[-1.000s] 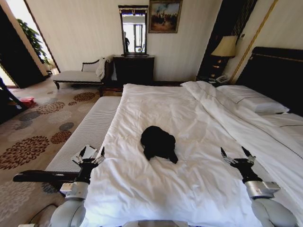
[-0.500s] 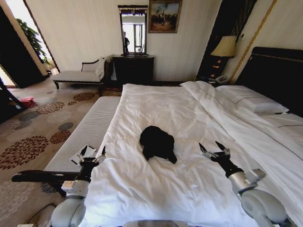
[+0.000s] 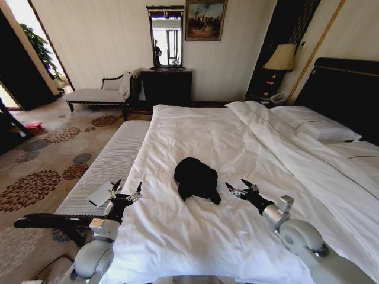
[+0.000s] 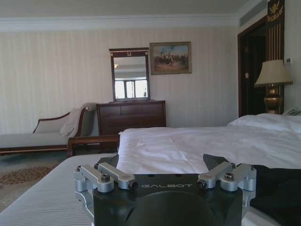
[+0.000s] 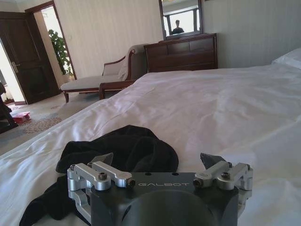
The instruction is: Fold the clothes on the bed.
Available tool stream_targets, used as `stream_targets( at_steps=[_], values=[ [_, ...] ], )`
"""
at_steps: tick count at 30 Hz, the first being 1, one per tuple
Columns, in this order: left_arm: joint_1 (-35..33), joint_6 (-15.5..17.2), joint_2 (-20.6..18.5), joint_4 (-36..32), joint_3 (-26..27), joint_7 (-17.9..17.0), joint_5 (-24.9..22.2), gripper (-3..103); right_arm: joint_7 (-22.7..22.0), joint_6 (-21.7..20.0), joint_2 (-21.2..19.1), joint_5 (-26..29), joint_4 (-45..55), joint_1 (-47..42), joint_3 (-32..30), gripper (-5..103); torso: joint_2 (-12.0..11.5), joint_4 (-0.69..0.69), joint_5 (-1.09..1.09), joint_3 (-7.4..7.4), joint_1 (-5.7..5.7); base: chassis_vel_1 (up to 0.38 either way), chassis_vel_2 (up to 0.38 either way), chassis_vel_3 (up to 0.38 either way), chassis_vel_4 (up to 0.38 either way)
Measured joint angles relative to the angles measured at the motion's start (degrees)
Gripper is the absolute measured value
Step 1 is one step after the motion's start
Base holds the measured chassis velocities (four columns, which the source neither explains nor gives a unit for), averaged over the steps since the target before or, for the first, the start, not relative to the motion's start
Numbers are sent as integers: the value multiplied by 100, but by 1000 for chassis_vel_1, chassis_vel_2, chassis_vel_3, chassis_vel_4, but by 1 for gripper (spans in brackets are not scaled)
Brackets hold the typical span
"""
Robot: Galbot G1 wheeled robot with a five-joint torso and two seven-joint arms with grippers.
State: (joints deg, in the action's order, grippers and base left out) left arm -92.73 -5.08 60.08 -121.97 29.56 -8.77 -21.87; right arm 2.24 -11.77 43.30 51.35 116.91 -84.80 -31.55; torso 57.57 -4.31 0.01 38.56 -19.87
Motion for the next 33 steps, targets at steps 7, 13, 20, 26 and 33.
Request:
stream_targets(
  at_steps=[7, 13, 20, 26, 33],
  values=[
    [52, 74, -202, 63, -85, -8, -169, 100, -145, -190, -160, 533, -518, 898, 908, 100, 0, 0, -1, 0, 0, 0, 0, 0, 0],
    [130, 168, -293, 115, -95, -41, -390, 100, -265, -286, -117, 701, -847, 1607, 1626, 100, 0, 0, -1, 0, 0, 0, 0, 0, 0],
    [195, 175, -275, 205, -128, -34, -380, 100, -294, -287, -30, 599, -1166, 2090, 2151, 100, 0, -1, -1, 0, 0, 0, 0, 0, 0],
    [247, 174, -310, 247, -79, -23, -395, 100, -329, -288, 49, 593, -1403, 2463, 2525, 100, 0, 1, -1, 0, 0, 0, 0, 0, 0],
    [224, 156, -271, 276, 21, -6, -403, 100, -355, -288, 144, 589, -1535, 2551, 2647, 96, 0, 0, -1, -1, 1, 0, 0, 0, 0]
  ],
)
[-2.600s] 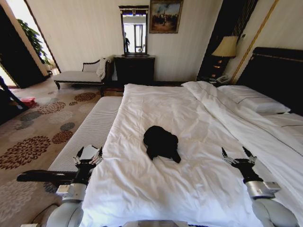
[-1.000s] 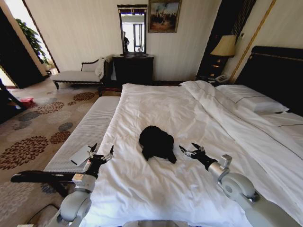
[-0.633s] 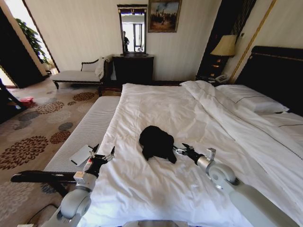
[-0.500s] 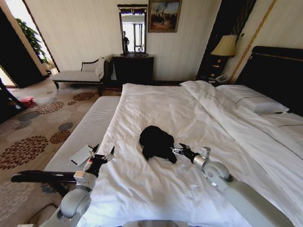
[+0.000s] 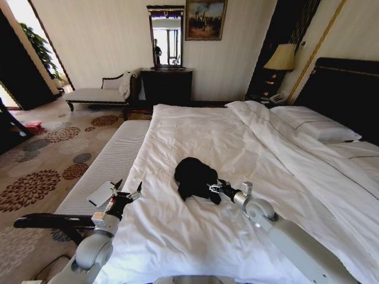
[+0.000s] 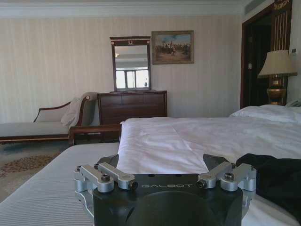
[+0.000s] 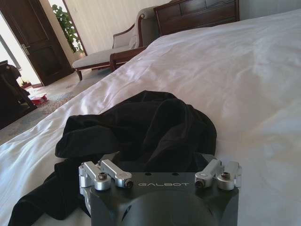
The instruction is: Fold the clothes on the bed.
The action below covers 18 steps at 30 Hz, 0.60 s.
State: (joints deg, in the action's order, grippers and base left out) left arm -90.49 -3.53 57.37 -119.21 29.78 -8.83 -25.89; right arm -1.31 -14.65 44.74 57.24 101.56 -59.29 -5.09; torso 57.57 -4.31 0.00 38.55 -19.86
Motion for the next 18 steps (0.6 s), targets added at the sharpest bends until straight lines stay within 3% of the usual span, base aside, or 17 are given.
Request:
stream_targets(
  at_steps=[1, 3, 4, 10, 11, 13, 15, 16, 17, 18],
  values=[
    [-5, -6, 4, 6, 7, 3, 0, 100, -6, 0, 1, 0, -11, 10, 0, 86, 0, 0, 0, 0, 0, 0, 0, 0, 0],
    [-7, -8, 6, 9, 8, 6, 0, 100, -9, 0, 1, 1, -13, 16, 0, 86, 0, 0, 0, 0, 0, 0, 0, 0, 0],
    [-7, -12, 10, 19, 8, 11, 0, 100, -13, 1, -9, 6, -22, 43, 5, 76, 0, 0, 0, 0, 0, 0, 0, 0, 0],
    [14, -16, 35, 39, -7, 14, 0, 100, -29, 4, -22, 37, -97, 174, 104, 59, 0, 0, 0, 0, 0, 0, 0, 0, 0],
    [13, -19, 45, 42, -8, 16, 2, 100, -43, 4, -13, 44, -116, 217, 147, 48, 0, 0, 0, 0, 0, 0, 0, 0, 0],
    [8, -23, 48, 44, -8, 18, 3, 100, -51, 4, -10, 47, -128, 238, 169, 48, 0, 0, 0, 0, 0, 0, 0, 0, 0],
    [-7, -36, 58, 51, -4, 26, 7, 100, -61, 4, -4, 62, -160, 290, 209, 37, 0, 0, 0, 0, 0, 0, 0, 0, 0],
    [-13, -40, 65, 54, 0, 29, 9, 100, -63, 5, -1, 66, -176, 312, 222, 37, 0, 0, 0, 0, 0, 0, 0, 0, 0],
    [-19, -44, 76, 61, 2, 30, 15, 100, -65, 9, 1, 73, -214, 353, 243, 26, 0, 0, 0, 0, 0, 0, 0, 0, 0],
    [-23, -48, 82, 63, 2, 30, 21, 100, -65, 13, 3, 74, -239, 374, 254, 26, 0, 0, 0, 0, 0, 0, 0, 0, 0]
  ],
)
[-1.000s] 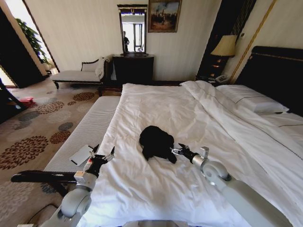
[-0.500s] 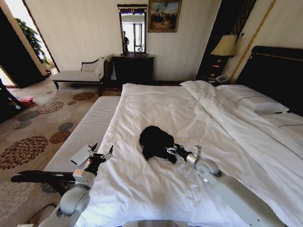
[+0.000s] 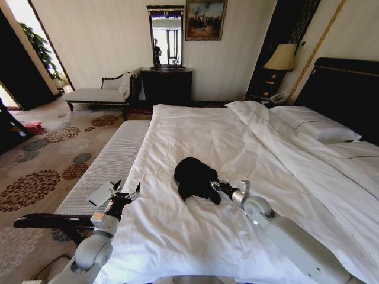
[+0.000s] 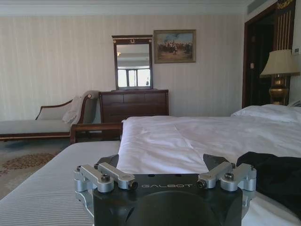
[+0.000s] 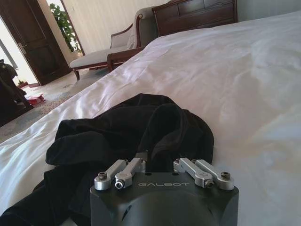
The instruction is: Fold the clothes on the bed.
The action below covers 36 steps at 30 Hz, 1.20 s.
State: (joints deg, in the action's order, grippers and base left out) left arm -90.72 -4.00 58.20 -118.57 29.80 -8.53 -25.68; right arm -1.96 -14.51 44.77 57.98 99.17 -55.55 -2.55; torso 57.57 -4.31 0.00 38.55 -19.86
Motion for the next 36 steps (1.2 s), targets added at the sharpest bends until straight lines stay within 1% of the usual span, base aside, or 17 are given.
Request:
stream_targets(
  at_steps=[1, 5, 7, 9, 18, 19, 20, 22, 23, 25, 28, 30, 31, 32, 34, 36],
  values=[
    [0, 0, 0, 0, 0, 0, 0, 100, 0, 0, 0, 0, 0, 0, 0, 26, 0, 0, 0, 0, 0, 0, 0, 0, 0],
    [-6, -10, -2, 6, -4, 4, 7, 100, 1, 18, 6, 9, -33, 30, 7, 5, 0, 0, 0, 0, 0, 0, 0, 0, 0],
    [-2, -12, -7, 15, -4, 5, 8, 100, 2, 20, 2, 11, -31, 32, 7, 5, 0, 0, 0, 0, 0, 0, 0, 0, 0],
    [17, -13, -16, 26, -12, 5, 6, 100, 5, 22, -16, 16, -6, 33, 0, 0, 0, 0, 0, 0, 0, 0, 0, 0, 0],
    [50, -12, -13, 32, -91, 6, 19, 100, 12, 45, -48, -11, 52, -10, -34, 0, 0, 0, 0, 0, 0, 0, 0, 0, 0],
    [50, -13, -13, 31, -93, 6, 20, 100, 16, 53, -51, -30, 57, -15, -34, -3, 0, 0, 0, 0, 0, 0, 0, 0, 0],
    [50, -13, -13, 31, -93, 6, 20, 100, 16, 53, -51, -30, 57, -15, -34, -3, 0, 0, 0, 0, 0, 0, 0, 0, 0],
    [43, -13, -2, 30, -95, 5, 28, 100, 19, 77, -80, -157, 61, -13, -34, 4, 0, 0, 0, 0, 0, 0, 0, 0, 0],
    [32, -13, 5, 26, -98, 6, 34, 100, 21, 83, -96, -225, 57, 0, -33, 9, 0, -1, 1, 0, 0, 0, 0, 0, 0],
    [20, -13, 10, 23, -101, 6, 42, 100, 32, 95, -118, -292, 47, 19, -28, 9, 0, -1, 1, 0, 0, 0, 0, 0, 0],
    [-9, -17, 31, 19, -120, 12, 75, 100, 43, 111, -222, -417, 16, 141, 59, 25, 0, 0, 0, 0, 0, 0, 0, 0, 0],
    [-7, -19, 34, 20, -129, 13, 80, 100, 43, 111, -255, -449, 5, 176, 86, 25, 0, 0, 1, 0, 0, 0, 0, 0, 0],
    [4, -20, 41, 20, -148, 13, 86, 100, 42, 111, -311, -483, -14, 224, 122, 37, 0, 0, 0, 0, 0, 0, 0, 0, 0],
    [8, -21, 47, 16, -154, 13, 87, 100, 41, 111, -345, -497, -34, 253, 143, 42, 0, 0, 0, 0, 0, 0, 0, 0, 0],
    [8, -20, 55, 6, -155, 13, 88, 100, 39, 111, -370, -514, -52, 272, 158, 42, 0, 0, 0, 0, 0, 0, 0, 0, 0],
    [-6, -21, 68, -2, -155, 12, 92, 100, 38, 112, -428, -572, -111, 309, 187, 53, 0, 0, 1, 0, 0, 0, 0, 0, 0]
  ],
)
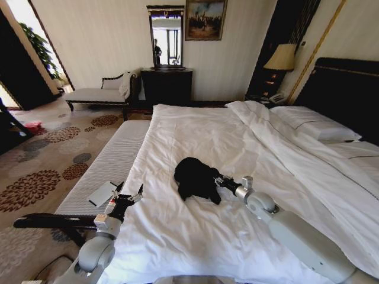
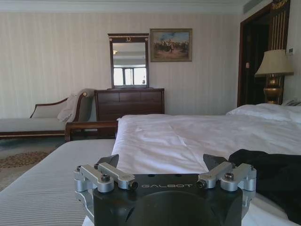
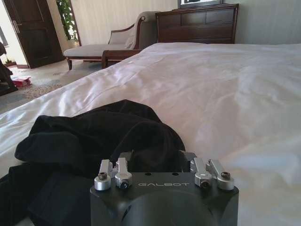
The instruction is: Fold the clothes on the bed.
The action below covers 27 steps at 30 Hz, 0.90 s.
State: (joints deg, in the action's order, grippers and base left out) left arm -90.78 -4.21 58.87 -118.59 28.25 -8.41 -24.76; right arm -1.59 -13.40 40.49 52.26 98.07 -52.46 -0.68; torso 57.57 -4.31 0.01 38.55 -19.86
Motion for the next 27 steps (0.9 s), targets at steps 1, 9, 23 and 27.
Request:
stream_targets(
  at_steps=[1, 9, 23, 27],
  values=[
    [-5, -3, 3, 0, 1, 0, 4, 100, 1, 3, -18, -24, -16, 16, 10, 58, 0, -1, 0, 0, 0, 0, 0, 0, 0],
    [18, -17, 50, 14, -39, 1, 30, 100, 53, 13, -37, -139, -247, 553, 413, 90, 0, 0, 0, 0, 0, 0, 0, 0, 0],
    [8, -39, 74, 49, 21, 27, 10, 100, 30, -33, -4, -42, -480, 1125, 948, 85, 0, -1, -1, 0, 0, 0, 0, 0, 0],
    [-2, -46, 74, 54, 47, 35, 3, 100, 31, -33, 27, -49, -560, 1148, 978, 69, 0, 0, 0, 0, 0, 0, 0, 0, 0]
  ],
)
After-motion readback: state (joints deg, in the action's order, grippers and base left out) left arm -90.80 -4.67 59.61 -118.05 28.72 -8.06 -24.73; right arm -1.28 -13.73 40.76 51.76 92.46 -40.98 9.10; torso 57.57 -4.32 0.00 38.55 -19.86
